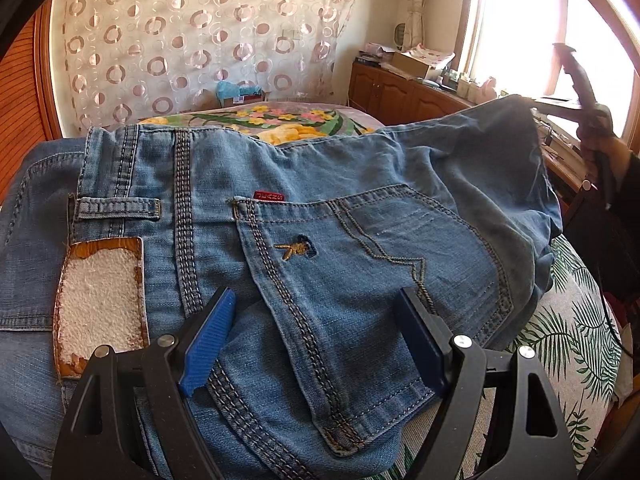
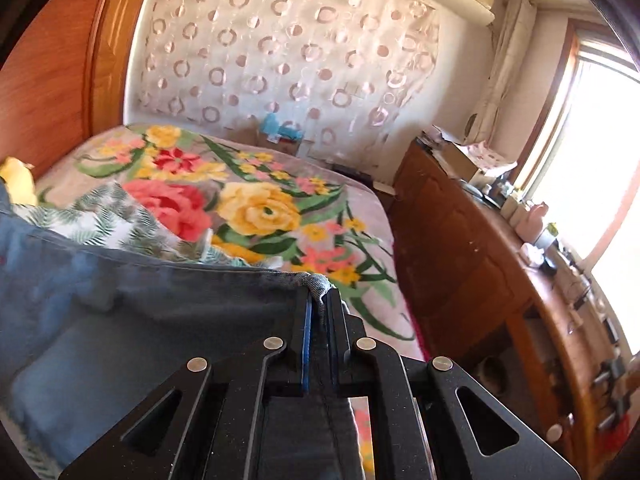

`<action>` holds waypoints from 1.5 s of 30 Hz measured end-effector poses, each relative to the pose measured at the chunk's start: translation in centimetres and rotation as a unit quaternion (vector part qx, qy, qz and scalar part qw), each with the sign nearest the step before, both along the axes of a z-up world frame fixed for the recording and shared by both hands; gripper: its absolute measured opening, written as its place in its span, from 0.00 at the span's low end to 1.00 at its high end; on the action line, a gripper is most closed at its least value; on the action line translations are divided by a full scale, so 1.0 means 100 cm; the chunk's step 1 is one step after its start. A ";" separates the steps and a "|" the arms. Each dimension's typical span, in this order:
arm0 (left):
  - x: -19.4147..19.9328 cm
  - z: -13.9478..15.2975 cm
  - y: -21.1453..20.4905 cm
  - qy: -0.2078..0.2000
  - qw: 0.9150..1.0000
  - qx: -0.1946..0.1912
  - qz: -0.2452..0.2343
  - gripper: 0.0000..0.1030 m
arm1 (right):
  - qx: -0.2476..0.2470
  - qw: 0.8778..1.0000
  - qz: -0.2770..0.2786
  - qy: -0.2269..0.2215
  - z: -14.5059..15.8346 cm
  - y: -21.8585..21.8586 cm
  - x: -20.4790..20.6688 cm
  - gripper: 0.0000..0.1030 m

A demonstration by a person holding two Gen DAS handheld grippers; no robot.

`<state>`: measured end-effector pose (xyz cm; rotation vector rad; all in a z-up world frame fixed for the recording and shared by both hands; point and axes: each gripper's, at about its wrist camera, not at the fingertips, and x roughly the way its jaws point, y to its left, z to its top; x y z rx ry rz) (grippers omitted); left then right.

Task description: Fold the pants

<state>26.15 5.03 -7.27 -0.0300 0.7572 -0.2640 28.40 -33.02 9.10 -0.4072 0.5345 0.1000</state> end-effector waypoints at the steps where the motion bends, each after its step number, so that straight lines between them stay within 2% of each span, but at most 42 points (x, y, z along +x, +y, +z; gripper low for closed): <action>1: 0.000 0.000 0.000 0.000 1.000 0.001 0.000 0.79 | -0.006 1.000 -0.007 0.002 -0.005 0.000 0.008 0.06; 3: 0.000 0.000 0.001 0.000 1.000 0.001 0.000 0.79 | -0.011 1.000 -0.022 0.015 -0.018 0.001 0.024 0.06; 6: 0.000 0.000 0.001 0.000 1.000 0.000 0.000 0.79 | 0.009 0.998 -0.042 0.053 -0.036 0.000 0.043 0.08; 10: -0.001 0.000 0.001 0.000 1.000 0.003 0.001 0.79 | 0.051 0.995 -0.049 0.068 -0.036 -0.010 0.045 0.32; 13: -0.001 0.000 0.001 0.001 1.000 0.004 0.002 0.79 | 0.072 0.993 -0.053 0.080 -0.038 -0.023 0.029 0.41; 20: -0.001 0.000 0.000 0.002 1.000 0.005 0.002 0.79 | 0.123 0.984 -0.057 0.116 -0.022 -0.057 -0.023 0.52; 22: 0.000 -0.001 0.001 0.003 1.000 0.004 0.002 0.79 | 0.135 0.980 -0.058 0.135 -0.027 -0.063 -0.036 0.60; 30: -0.001 -0.001 0.001 0.003 1.000 0.006 0.003 0.79 | 0.170 0.971 -0.081 0.149 -0.030 -0.083 -0.054 0.62; 36: -0.005 0.002 -0.006 -0.003 0.999 0.035 0.018 0.79 | 0.195 0.960 -0.100 0.174 -0.037 -0.082 -0.048 0.62; 41: -0.021 0.008 0.003 0.003 0.999 0.018 0.034 0.79 | 0.229 0.952 -0.099 0.179 -0.038 -0.085 -0.047 0.62; 45: -0.037 0.015 0.015 0.003 0.998 0.006 0.057 0.79 | 0.266 0.941 -0.093 0.190 -0.047 -0.093 -0.042 0.62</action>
